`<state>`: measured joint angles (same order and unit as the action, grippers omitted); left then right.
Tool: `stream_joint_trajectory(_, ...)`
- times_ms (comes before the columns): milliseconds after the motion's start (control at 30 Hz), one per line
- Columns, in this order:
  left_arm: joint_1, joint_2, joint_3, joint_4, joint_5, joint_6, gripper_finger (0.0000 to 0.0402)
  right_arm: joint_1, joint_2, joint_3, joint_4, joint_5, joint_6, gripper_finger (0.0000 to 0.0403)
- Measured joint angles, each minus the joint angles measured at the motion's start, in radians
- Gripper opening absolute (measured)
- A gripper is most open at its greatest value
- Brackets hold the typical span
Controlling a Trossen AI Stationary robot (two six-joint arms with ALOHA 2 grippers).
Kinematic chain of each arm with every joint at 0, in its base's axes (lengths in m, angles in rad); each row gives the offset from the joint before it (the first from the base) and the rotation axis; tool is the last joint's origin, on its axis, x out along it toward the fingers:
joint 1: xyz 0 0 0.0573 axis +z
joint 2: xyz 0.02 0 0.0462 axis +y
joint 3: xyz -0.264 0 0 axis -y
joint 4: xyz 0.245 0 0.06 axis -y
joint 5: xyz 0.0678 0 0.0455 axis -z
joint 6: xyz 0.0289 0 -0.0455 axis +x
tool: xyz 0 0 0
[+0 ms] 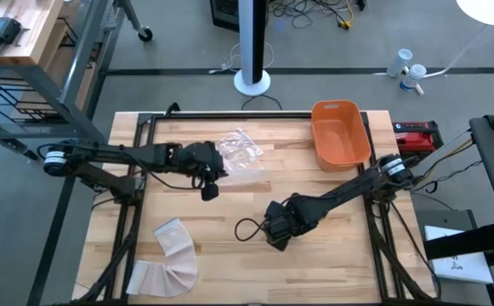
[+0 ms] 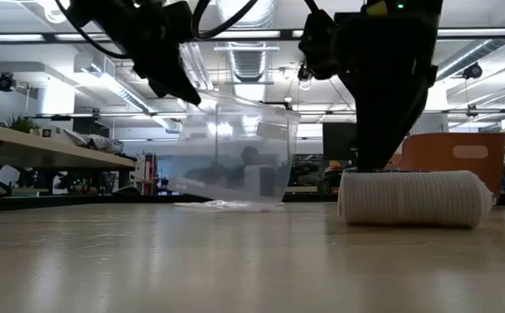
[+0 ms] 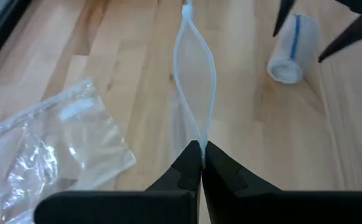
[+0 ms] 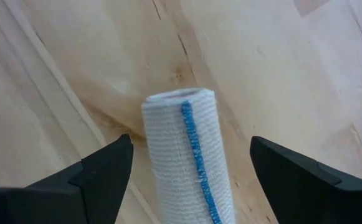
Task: Roll bandage
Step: Put the center rolled brown bandage into the transparent zip bag
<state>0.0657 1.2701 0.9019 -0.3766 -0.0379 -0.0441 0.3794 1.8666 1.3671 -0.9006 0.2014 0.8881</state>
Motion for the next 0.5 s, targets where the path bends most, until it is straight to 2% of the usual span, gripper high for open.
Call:
stream_joint_trajectory(100, -0.021, -0.009, -0.019, 0.004, 0.003, -0.003, 0.0, -0.007, 0.001, -0.032, 0.045, -0.006, -0.019, 0.0313)
stream_joint_trajectory(267, -0.035, -0.011, -0.049, 0.026, 0.006, -0.038, 0.0, -0.035, 0.001, -0.136, 0.213, -0.108, -0.036, 0.0306)
stream_joint_trajectory(500, -0.039, -0.012, -0.062, 0.049, 0.006, -0.05, 0.0, -0.04, -0.001, -0.221, 0.264, -0.11, 0.013, 0.0256)
